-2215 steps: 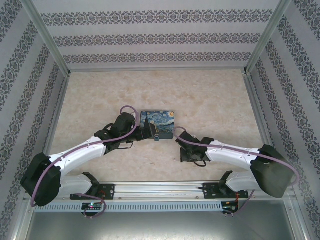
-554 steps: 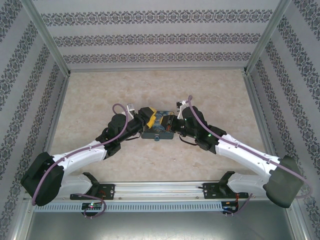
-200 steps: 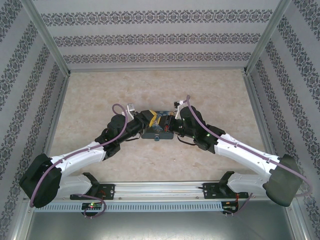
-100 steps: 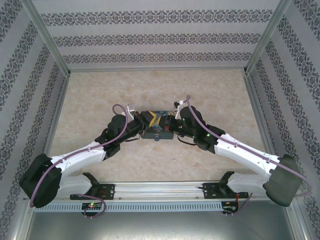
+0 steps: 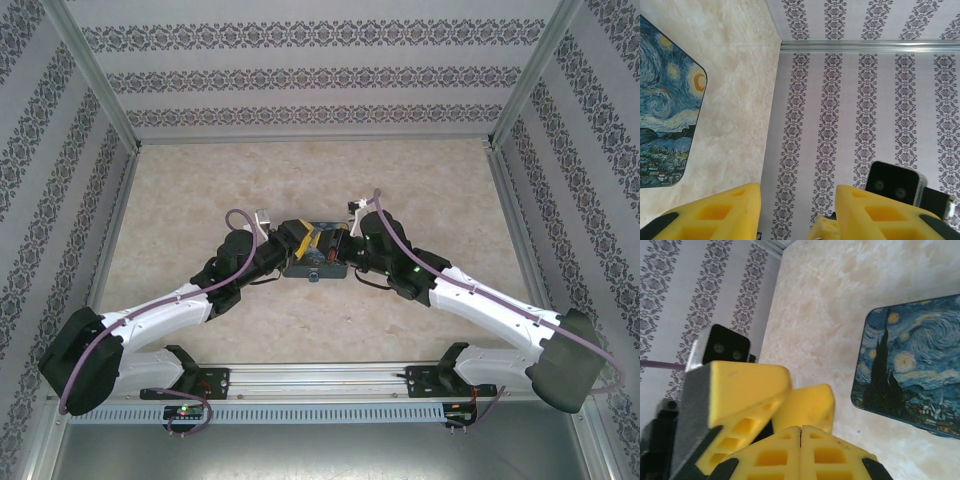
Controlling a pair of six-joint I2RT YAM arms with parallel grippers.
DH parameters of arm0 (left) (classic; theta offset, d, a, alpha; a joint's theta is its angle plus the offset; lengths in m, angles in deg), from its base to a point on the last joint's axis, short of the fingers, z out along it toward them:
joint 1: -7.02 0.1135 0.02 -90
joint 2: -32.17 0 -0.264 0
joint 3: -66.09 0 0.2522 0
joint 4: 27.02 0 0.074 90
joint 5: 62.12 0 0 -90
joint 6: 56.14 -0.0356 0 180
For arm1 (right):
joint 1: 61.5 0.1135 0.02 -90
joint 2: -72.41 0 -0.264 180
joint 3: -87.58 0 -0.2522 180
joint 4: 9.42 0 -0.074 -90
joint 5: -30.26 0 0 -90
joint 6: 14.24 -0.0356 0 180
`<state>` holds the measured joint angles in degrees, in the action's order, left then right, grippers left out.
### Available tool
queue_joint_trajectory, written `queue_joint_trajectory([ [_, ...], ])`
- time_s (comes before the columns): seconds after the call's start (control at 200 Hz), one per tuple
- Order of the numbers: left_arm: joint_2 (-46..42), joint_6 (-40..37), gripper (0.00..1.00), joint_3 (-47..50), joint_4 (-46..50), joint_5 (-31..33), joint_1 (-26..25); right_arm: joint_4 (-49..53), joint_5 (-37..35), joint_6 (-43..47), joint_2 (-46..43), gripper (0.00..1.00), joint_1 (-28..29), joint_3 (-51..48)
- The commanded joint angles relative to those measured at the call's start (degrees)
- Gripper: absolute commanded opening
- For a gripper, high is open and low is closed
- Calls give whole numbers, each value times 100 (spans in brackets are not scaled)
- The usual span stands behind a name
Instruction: Unlock the padlock with the key
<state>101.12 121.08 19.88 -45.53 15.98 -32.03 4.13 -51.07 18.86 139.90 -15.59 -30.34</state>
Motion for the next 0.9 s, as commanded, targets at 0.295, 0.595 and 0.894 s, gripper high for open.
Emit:
queue_joint_trajectory([
  [0.295,93,62,46,-7,-169,-52,-103,-189,90,-18,134,0,114,463],
  [0.595,-90,179,45,45,-375,-45,-102,-281,12,-59,244,0,29,123],
  [0.894,-27,433,45,87,-877,-76,-129,-353,-11,-74,272,0,-27,31],
])
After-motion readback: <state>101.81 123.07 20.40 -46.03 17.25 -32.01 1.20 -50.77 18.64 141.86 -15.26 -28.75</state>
